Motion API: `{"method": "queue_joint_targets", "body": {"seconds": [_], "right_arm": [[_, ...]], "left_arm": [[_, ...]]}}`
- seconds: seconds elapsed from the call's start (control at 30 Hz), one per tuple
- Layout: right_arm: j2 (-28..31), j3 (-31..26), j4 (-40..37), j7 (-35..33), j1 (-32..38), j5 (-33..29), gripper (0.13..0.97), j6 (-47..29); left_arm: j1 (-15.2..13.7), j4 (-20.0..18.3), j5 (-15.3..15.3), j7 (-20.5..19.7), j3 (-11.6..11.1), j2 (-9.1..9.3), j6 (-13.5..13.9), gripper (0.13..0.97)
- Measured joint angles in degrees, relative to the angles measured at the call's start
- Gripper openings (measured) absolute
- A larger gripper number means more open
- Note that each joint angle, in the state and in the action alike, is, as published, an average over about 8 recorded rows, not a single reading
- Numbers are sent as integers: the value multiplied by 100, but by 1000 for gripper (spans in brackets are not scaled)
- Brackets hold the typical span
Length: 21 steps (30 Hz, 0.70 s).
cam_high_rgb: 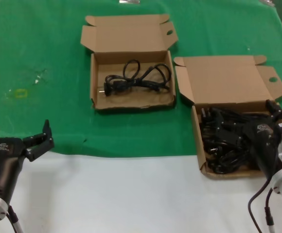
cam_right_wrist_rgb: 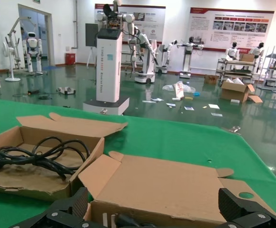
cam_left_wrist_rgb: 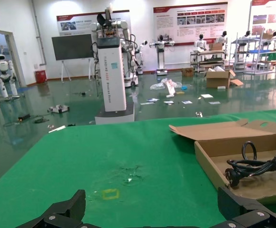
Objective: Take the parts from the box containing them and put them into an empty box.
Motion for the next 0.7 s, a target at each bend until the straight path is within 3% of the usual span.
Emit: {"method": "queue_joint_targets", "body": {"seconds": [0.7], "right_arm": [[0, 0, 0, 0, 0, 0, 966, 0]], "left_arm": [[0, 0, 0, 0, 0, 0, 0, 966]]}}
